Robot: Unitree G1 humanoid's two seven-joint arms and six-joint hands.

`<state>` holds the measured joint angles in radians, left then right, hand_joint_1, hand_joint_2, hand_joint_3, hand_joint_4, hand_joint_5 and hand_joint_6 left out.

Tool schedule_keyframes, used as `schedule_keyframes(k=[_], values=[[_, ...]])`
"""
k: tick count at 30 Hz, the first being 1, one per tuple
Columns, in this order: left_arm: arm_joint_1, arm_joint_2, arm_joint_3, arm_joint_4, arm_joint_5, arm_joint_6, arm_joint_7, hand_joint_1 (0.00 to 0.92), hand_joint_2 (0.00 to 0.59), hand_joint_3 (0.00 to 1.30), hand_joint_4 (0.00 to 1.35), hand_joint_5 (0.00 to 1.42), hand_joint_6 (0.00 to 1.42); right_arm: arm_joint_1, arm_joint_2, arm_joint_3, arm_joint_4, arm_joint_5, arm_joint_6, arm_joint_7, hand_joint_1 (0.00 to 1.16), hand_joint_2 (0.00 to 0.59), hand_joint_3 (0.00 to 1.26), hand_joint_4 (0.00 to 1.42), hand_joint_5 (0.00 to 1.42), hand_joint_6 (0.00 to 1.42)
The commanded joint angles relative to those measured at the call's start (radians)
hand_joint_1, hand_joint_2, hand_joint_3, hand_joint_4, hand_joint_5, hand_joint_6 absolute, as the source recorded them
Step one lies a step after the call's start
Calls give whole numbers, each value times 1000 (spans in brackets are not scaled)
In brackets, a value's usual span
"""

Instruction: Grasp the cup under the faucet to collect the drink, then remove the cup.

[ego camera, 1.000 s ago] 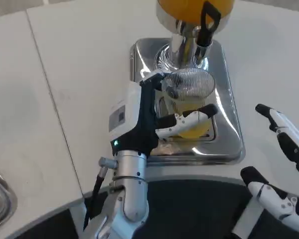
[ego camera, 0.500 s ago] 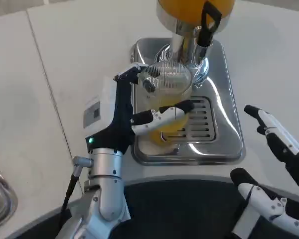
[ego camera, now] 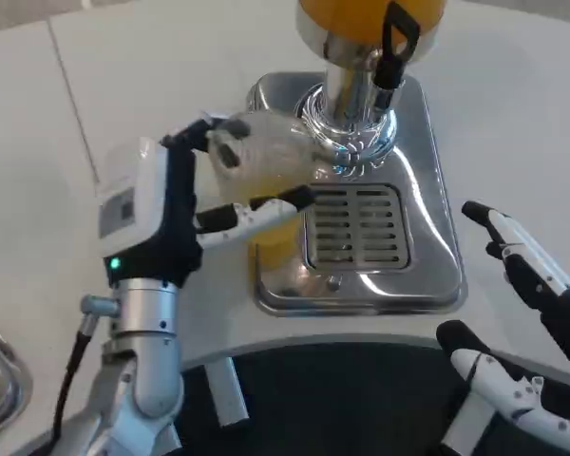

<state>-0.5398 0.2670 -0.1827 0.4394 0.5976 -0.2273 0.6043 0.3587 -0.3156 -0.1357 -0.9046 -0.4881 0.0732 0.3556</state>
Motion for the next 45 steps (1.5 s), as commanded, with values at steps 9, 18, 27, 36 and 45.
schedule_keyframes(k=[9,18,27,36,45], values=[[143,89,79,-184,-32,-54,-68,797,0,1111,1060,1403,1424,28,-27,-30,4,-26,-55,-21,298,438,26,0,64,120],[343,106,139,-404,-54,-59,-148,805,0,1111,1057,1403,1424,33,-58,-48,0,-78,-83,-16,474,443,35,0,38,95],[488,90,183,-580,-62,-75,-210,813,0,1108,1056,1390,1424,41,-64,-43,7,-165,-160,-36,494,442,34,0,0,35],[653,75,215,-736,-70,-111,-260,814,0,1108,1055,1389,1424,82,-59,-73,4,-222,-224,-58,345,492,17,0,0,1],[773,63,255,-867,-80,-193,-296,815,0,1108,1043,1389,1424,146,-66,-87,21,-282,-360,-96,224,531,13,0,0,0]])
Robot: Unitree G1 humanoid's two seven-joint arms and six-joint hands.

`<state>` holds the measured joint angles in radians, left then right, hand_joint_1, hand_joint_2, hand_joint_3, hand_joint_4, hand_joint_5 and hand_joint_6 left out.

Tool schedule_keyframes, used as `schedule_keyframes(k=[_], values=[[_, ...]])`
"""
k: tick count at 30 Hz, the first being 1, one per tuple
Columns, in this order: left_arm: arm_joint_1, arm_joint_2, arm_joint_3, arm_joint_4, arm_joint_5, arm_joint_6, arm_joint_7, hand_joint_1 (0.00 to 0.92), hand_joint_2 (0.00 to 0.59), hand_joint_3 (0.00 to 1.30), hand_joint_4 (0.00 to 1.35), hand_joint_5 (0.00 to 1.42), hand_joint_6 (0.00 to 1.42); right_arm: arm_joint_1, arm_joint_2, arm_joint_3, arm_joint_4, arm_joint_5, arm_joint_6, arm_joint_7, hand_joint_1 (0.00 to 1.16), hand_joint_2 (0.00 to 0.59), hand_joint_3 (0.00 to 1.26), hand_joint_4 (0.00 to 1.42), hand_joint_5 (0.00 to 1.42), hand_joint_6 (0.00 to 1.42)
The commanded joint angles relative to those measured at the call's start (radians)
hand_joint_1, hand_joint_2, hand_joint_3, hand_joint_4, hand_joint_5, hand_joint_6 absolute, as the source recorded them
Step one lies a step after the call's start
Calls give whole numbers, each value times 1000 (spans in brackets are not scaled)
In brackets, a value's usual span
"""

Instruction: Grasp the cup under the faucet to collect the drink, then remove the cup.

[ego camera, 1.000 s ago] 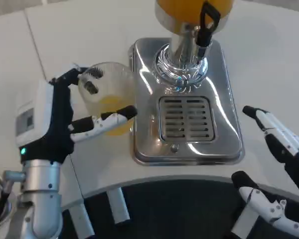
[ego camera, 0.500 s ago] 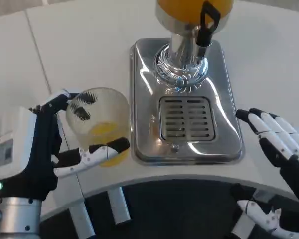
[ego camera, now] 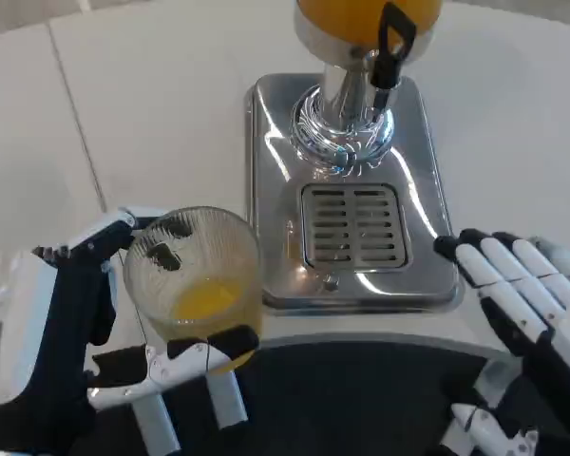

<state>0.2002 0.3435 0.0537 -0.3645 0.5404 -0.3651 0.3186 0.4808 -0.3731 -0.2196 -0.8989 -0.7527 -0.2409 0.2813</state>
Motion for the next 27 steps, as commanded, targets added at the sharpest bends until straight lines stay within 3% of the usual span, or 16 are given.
schedule_keyframes(k=[1,10,21,27], values=[[38,-16,22,-72,-27,-60,-17,815,0,1108,1043,1389,1424,26,-9,-2,19,-19,-55,-23,222,531,11,0,0,0],[115,-17,49,-141,-41,-129,-76,815,0,1108,1043,1389,1424,-17,-63,-37,16,42,-98,11,192,540,0,0,0,0],[161,-52,38,-143,-39,-172,-115,815,0,1108,1043,1389,1424,38,-35,-46,24,49,-180,-34,155,546,0,0,0,0],[138,-95,14,-146,-46,-146,-138,815,0,1108,1043,1389,1424,38,-20,-17,21,58,-198,-19,149,543,0,0,0,0]])
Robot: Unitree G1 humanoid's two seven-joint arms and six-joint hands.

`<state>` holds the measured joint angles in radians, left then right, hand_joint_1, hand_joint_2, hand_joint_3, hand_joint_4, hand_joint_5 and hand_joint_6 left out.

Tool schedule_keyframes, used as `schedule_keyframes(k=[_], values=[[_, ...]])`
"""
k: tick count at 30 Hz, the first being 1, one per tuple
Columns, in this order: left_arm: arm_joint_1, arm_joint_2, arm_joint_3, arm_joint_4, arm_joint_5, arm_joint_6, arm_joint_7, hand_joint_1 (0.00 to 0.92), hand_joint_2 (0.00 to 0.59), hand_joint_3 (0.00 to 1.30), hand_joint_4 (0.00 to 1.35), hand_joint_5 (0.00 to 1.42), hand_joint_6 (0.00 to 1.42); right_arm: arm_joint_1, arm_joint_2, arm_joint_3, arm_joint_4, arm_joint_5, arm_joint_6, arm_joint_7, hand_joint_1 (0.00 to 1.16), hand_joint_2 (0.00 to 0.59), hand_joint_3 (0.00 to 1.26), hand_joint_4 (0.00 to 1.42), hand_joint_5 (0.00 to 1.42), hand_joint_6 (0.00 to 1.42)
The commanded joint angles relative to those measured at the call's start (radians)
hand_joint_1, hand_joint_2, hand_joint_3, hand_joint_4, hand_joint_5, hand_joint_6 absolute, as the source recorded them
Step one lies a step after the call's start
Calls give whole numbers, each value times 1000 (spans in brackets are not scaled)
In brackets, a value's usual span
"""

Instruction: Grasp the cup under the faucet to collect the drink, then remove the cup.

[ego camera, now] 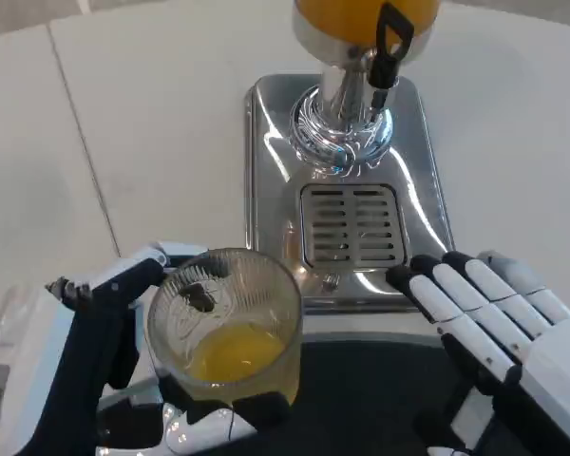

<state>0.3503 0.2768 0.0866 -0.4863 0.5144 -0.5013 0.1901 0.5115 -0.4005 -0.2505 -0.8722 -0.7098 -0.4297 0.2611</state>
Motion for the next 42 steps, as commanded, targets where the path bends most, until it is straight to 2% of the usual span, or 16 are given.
schedule_keyframes(k=[1,4,10,20,24,42], values=[[-16,-31,-19,-25,-13,-15,-11,815,0,1108,1043,1389,1424,5,8,19,-11,16,-8,6,148,542,0,0,0,0],[-23,-30,-16,-26,11,-31,-12,816,0,1108,1043,1389,1424,3,13,24,-18,14,-2,9,145,541,0,0,0,0],[-35,-34,-14,-23,0,-11,-26,816,0,1108,1043,1389,1424,15,23,18,-18,12,-1,4,141,540,0,0,0,0],[-62,-70,-37,-31,0,22,-60,816,0,1108,1043,1389,1424,17,64,73,-25,-26,4,7,136,539,0,0,0,0],[-47,-61,-36,-37,29,-4,-59,816,0,1108,1043,1389,1424,17,67,80,-28,-33,5,12,134,539,0,0,0,0],[-50,-62,-30,-36,17,0,-64,813,0,1108,1043,1389,1424,17,67,87,-55,-32,32,43,131,543,0,0,0,0]])
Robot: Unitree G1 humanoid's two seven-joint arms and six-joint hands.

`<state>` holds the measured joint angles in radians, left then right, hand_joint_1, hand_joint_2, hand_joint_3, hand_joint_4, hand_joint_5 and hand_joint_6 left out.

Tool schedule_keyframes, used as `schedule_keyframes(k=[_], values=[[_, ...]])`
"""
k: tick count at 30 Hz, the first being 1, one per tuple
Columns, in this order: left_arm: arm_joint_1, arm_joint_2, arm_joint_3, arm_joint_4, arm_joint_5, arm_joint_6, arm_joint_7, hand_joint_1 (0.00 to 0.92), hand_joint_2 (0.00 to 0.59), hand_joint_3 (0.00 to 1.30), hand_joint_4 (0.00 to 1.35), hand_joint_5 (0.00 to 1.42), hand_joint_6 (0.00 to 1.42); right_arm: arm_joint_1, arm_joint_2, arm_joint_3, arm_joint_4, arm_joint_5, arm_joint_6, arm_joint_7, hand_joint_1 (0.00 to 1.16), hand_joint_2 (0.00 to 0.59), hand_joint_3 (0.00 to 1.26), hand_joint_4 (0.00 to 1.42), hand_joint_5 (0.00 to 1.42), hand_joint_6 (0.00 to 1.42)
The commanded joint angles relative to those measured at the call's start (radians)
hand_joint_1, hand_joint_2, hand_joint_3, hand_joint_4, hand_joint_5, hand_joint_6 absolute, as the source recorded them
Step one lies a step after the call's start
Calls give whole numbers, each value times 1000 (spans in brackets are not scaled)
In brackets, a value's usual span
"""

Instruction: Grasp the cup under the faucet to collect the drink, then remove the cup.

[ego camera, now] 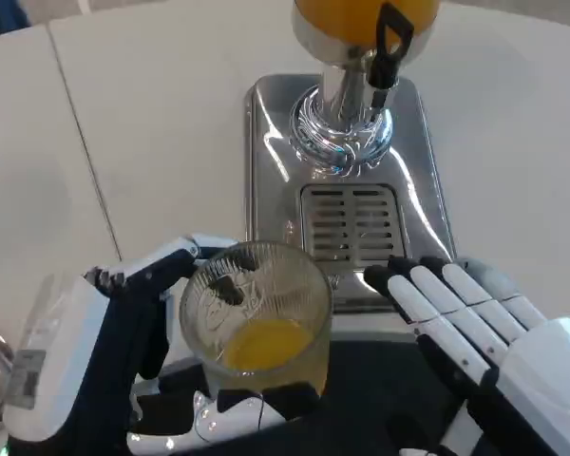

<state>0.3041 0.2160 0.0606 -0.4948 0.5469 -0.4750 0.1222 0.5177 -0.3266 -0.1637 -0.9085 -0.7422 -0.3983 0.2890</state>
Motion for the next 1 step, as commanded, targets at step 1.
schedule_keyframes(k=[1], values=[[-4,-2,-4,-27,-17,-24,3,814,0,1108,1043,1389,1424,11,-6,-1,-18,1,2,17,130,543,0,0,0,0]])
